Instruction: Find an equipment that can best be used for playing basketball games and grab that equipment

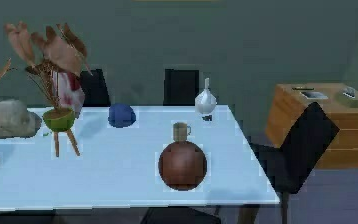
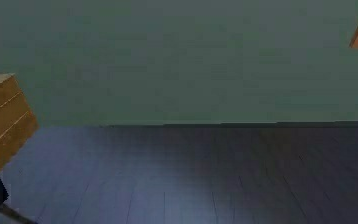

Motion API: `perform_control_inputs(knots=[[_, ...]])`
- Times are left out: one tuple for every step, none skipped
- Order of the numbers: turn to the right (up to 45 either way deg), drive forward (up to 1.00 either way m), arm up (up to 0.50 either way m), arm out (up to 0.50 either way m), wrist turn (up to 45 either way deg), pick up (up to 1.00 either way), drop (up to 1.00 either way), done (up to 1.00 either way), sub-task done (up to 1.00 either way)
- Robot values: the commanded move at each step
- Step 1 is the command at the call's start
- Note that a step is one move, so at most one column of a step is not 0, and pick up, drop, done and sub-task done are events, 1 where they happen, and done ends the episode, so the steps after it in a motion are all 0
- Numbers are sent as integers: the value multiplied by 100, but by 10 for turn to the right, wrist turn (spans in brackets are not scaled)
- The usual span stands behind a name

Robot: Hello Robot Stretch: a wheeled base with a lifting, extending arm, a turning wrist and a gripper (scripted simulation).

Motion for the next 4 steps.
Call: perform_control_inputs(knots=[[-450,0,0,0,0,0,0,0,0],[-390,0,0,0,0,0,0,0,0],[0,0,50,0,0,0,0,0,0],[0,0,34,0,0,0,0,0,0]])
